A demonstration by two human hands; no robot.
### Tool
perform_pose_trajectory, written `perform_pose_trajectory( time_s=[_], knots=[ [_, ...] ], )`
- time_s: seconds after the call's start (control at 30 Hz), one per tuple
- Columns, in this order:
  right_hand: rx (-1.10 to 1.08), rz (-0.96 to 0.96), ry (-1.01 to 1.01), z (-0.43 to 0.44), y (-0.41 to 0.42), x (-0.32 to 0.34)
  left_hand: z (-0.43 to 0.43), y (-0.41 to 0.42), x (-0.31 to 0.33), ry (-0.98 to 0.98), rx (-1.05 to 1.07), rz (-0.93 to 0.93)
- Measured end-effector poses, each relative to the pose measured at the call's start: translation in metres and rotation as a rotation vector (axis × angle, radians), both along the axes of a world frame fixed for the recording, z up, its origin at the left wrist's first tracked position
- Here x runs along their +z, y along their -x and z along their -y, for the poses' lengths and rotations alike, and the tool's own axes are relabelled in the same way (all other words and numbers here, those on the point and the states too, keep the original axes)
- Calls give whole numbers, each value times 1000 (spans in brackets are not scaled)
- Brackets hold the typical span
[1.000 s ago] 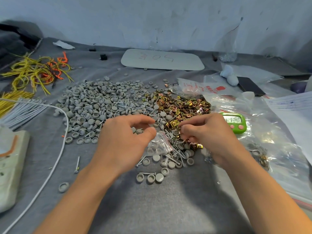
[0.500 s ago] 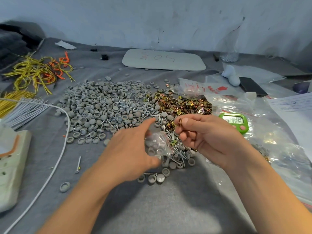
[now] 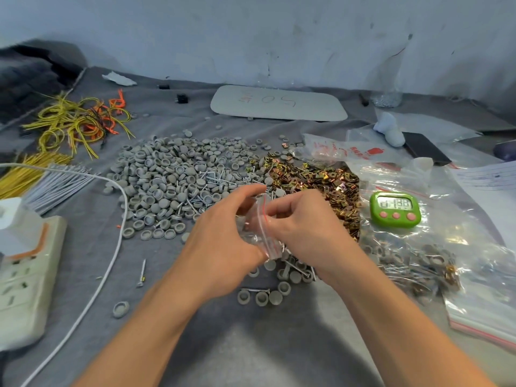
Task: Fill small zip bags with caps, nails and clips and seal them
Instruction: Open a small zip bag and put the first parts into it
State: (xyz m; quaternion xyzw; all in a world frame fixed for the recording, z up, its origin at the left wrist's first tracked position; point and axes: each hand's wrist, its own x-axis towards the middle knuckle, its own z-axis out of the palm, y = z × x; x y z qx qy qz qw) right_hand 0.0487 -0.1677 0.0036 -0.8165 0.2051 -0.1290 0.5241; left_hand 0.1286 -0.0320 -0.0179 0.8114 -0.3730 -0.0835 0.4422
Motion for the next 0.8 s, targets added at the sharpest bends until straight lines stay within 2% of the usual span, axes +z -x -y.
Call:
perform_pose_trajectory(
  time_s=[0.07, 0.17, 0.2, 0.23, 0.3, 0.37, 0.4, 0.5, 0.63, 0.8],
  knots=[
    [-15, 70, 18, -3, -3, 4, -2, -1, 3, 71, 11, -38],
    [-228, 291, -50, 9, -6, 8, -8, -5, 8, 197, 29, -188],
    [-261, 301, -84, 13, -6, 8, -11, -6, 9, 232, 14, -249],
    [-234, 259, -119, 16, -6, 8, -13, -7, 12, 268, -4, -306],
    [-27, 142, -252, 12, -5, 6, -18, -11, 15, 384, -28, -418],
    [165, 104, -436, 3, -7, 5, -21, -14, 17, 518, -32, -524],
    [195, 111, -477, 0, -8, 4, -23, -14, 19, 555, -33, -548],
    [141, 147, -414, -6, -8, 4, -27, -11, 20, 527, -20, -548],
    [-16, 204, -362, -11, -7, 6, -33, -14, 25, 423, 150, -435],
    [-61, 260, -378, -15, -6, 14, -37, -20, 26, 569, 233, -409]
  ],
)
